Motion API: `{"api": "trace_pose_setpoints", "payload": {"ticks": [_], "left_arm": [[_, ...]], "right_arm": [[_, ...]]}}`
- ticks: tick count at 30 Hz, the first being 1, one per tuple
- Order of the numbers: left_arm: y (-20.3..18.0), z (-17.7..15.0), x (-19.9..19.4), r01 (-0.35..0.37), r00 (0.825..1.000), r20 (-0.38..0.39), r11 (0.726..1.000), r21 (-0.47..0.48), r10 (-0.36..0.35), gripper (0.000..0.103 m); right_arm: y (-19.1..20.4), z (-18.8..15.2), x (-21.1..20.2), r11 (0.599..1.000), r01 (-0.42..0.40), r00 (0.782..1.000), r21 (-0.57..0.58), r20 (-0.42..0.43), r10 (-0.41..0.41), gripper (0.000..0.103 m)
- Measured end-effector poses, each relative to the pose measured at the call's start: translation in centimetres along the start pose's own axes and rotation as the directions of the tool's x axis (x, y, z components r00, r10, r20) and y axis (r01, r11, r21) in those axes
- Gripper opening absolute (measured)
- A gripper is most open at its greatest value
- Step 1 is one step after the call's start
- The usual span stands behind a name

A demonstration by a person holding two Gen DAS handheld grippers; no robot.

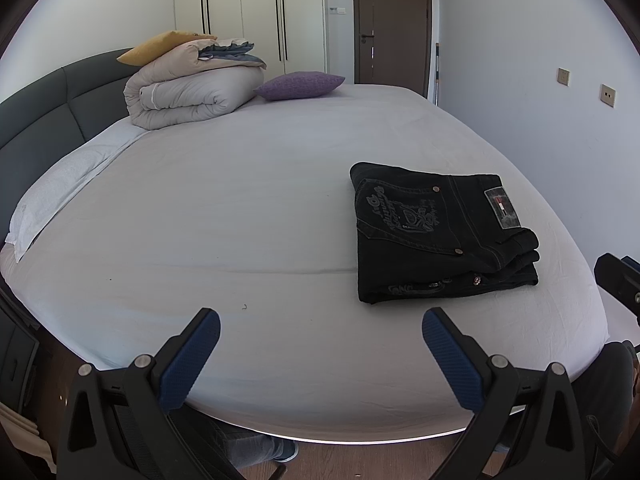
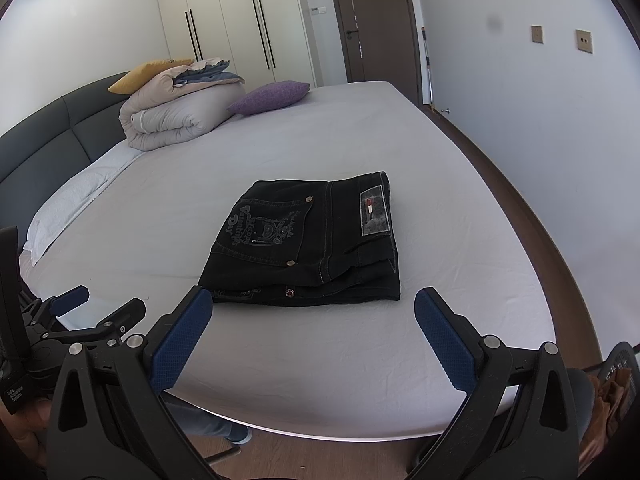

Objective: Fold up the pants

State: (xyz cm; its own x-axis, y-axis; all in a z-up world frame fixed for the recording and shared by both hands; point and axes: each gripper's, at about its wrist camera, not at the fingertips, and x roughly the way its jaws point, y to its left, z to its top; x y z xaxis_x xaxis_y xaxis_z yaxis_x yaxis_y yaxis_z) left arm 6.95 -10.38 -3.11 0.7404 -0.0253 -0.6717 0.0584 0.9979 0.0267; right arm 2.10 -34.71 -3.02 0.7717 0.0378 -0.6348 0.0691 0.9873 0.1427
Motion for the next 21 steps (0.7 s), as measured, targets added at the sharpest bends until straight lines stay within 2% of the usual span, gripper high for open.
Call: {"api": "trace_pose_setpoints", "payload": {"ticks": [21], "left_arm": [[-0.29, -0.42, -0.16, 0.01, 1.0, -0.002, 1.0, 0.003, -0.01, 0.103]], "right_arm": [[-0.17, 0.0, 0.08, 1.0, -0.003, 1.0, -0.001, -0.005, 0.003, 0.103]]}}
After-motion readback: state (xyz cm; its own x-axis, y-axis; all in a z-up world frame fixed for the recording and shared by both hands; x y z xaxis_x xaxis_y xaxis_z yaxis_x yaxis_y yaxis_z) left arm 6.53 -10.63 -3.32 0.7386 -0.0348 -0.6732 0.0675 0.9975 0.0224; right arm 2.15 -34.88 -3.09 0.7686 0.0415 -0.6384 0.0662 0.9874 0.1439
